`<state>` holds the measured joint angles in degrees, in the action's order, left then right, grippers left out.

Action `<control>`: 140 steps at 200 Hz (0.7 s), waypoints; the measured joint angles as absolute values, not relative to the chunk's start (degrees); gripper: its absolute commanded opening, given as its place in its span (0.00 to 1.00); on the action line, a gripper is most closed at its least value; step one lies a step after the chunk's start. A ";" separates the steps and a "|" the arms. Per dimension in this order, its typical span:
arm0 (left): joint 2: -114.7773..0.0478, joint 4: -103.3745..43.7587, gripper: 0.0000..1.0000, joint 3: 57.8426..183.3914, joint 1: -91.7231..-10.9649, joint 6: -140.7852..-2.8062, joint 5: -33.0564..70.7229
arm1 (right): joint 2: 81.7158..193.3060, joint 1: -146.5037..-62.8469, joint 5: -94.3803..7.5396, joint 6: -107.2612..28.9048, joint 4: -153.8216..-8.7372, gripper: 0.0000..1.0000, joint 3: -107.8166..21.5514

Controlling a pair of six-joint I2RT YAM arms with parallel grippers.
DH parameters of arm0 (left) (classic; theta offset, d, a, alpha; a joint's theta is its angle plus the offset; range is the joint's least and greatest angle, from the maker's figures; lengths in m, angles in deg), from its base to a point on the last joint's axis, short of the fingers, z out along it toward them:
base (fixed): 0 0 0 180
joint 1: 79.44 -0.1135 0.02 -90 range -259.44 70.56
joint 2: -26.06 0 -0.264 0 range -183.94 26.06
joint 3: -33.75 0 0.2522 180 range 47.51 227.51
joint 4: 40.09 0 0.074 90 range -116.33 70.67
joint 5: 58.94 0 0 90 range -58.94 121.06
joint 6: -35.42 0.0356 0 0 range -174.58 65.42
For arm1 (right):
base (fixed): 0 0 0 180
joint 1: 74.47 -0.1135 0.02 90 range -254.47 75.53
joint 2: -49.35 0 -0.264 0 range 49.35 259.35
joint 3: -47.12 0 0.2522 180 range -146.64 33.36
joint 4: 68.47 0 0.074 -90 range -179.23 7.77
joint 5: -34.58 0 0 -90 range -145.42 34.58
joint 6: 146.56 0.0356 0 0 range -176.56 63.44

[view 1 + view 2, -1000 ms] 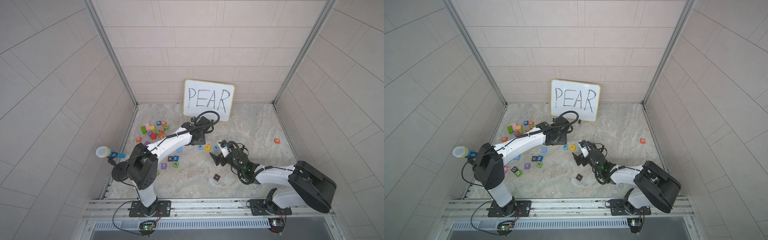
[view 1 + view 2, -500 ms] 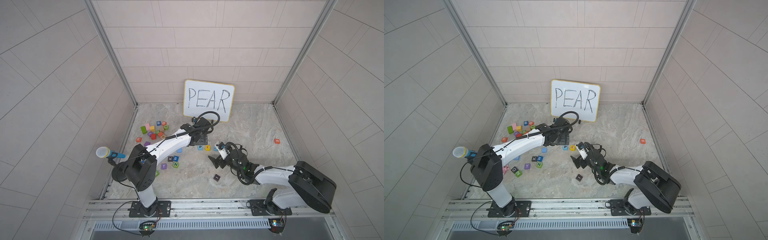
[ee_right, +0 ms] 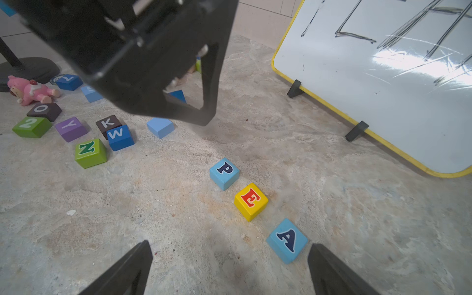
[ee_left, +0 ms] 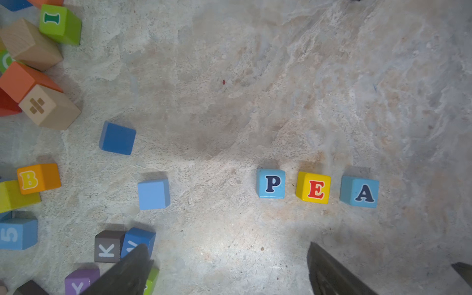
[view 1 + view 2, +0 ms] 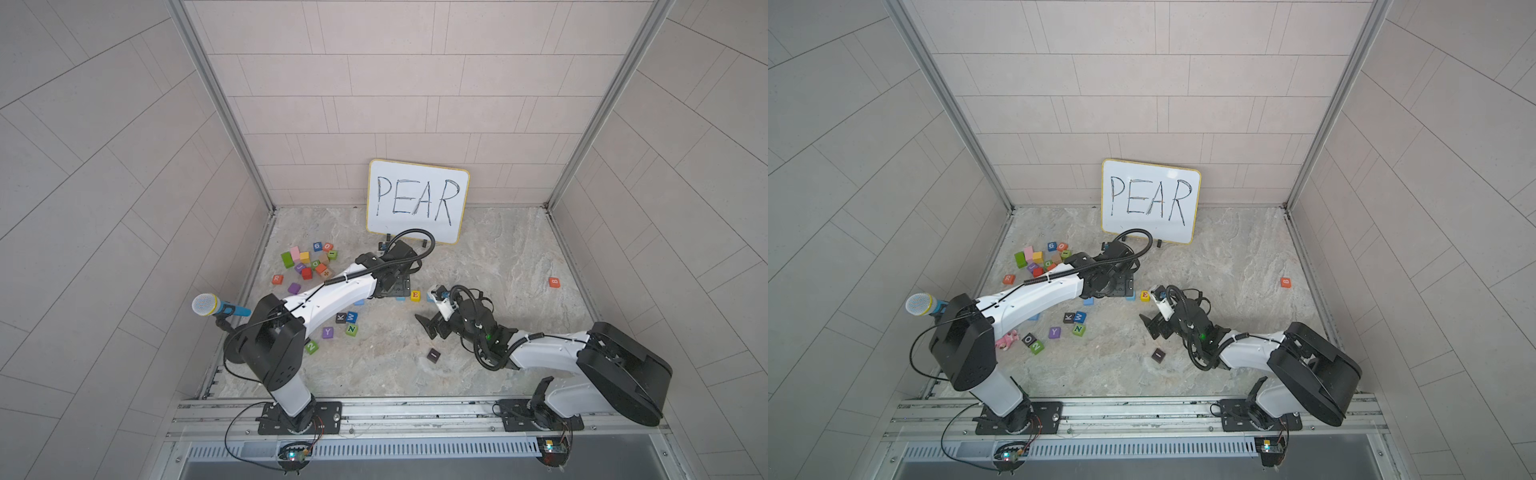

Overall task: Spell the uppercase word “pear” with letter blocks
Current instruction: Pick up the letter block from the center of the board.

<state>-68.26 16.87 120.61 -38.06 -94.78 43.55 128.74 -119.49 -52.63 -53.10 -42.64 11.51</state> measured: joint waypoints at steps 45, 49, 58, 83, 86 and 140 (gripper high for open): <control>-66.71 17.01 1.00 119.10 -38.19 -94.72 43.51 | 128.33 -119.57 -52.85 -53.10 -43.29 1.00 11.75; -66.71 17.03 1.00 119.10 -38.21 -94.67 43.51 | 128.33 -119.57 -52.83 -53.10 -43.29 1.00 11.75; -66.71 17.01 1.00 119.10 -38.41 -94.61 43.49 | 128.33 -119.57 -52.81 -53.10 -43.34 1.00 11.75; -66.84 17.22 1.00 119.19 -38.93 -94.58 43.55 | 128.33 -119.57 -52.57 -53.16 -43.38 1.00 11.75; -66.86 17.22 1.00 119.21 -38.95 -94.58 43.55 | 128.33 -119.57 -52.50 -53.19 -43.38 1.00 11.75; -68.02 17.46 0.99 119.52 -39.56 -94.63 44.10 | 128.41 -119.57 -49.73 -53.75 -43.12 1.00 11.75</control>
<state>-68.02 17.46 119.52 -39.56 -94.63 44.10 128.41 -119.57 -49.73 -53.75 -43.12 11.75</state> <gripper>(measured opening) 0.991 0.999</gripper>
